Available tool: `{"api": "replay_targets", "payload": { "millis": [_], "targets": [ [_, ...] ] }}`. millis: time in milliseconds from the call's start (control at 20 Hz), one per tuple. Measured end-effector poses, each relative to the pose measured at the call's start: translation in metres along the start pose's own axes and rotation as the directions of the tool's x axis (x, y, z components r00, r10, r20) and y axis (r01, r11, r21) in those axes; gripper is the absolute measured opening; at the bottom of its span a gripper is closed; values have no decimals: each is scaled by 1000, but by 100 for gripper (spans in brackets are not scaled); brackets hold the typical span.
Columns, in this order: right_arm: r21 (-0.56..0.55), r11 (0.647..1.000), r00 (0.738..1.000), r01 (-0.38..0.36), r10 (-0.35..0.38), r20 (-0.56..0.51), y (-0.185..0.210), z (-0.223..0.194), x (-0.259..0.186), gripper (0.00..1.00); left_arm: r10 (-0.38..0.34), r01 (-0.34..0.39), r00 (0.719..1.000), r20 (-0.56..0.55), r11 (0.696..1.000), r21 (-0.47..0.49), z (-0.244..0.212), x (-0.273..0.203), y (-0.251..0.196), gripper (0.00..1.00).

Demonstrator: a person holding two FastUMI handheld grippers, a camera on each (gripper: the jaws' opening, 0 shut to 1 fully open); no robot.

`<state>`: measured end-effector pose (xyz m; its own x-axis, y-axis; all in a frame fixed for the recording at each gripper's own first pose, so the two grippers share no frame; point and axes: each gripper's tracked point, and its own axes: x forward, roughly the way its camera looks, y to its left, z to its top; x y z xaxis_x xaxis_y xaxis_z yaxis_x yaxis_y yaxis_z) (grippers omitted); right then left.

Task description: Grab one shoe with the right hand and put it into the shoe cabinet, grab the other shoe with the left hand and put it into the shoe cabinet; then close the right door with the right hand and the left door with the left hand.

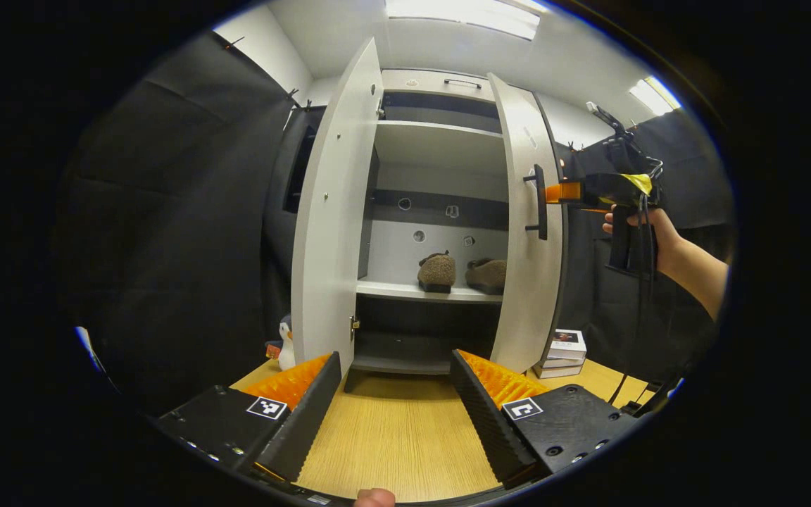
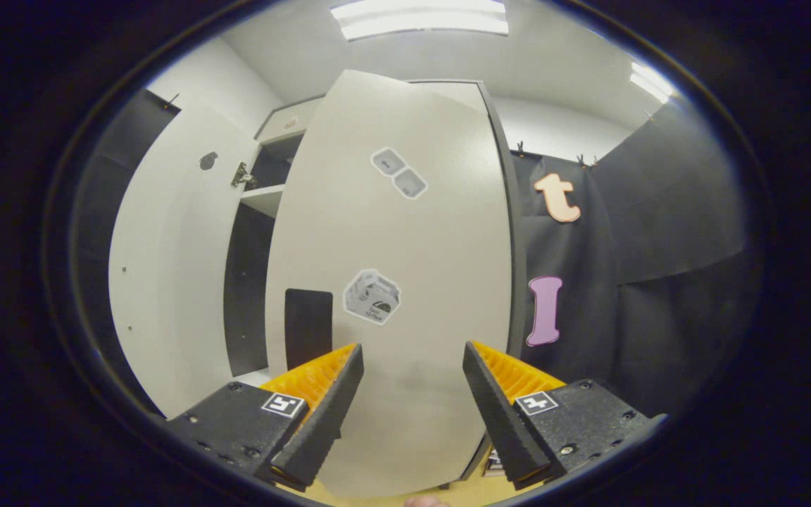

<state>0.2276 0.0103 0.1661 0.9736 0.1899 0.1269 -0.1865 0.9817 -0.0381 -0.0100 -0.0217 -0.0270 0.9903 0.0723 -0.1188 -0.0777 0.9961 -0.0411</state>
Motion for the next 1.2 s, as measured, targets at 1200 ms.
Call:
{"api": "replay_targets", "payload": {
  "millis": [1200],
  "targets": [
    [-86, 976, 980, 198, -198, 15, 37, -118, -218, 98, -66, 66, 998, 6, 998, -4, 1, 5, -22, 95]
  ]
}}
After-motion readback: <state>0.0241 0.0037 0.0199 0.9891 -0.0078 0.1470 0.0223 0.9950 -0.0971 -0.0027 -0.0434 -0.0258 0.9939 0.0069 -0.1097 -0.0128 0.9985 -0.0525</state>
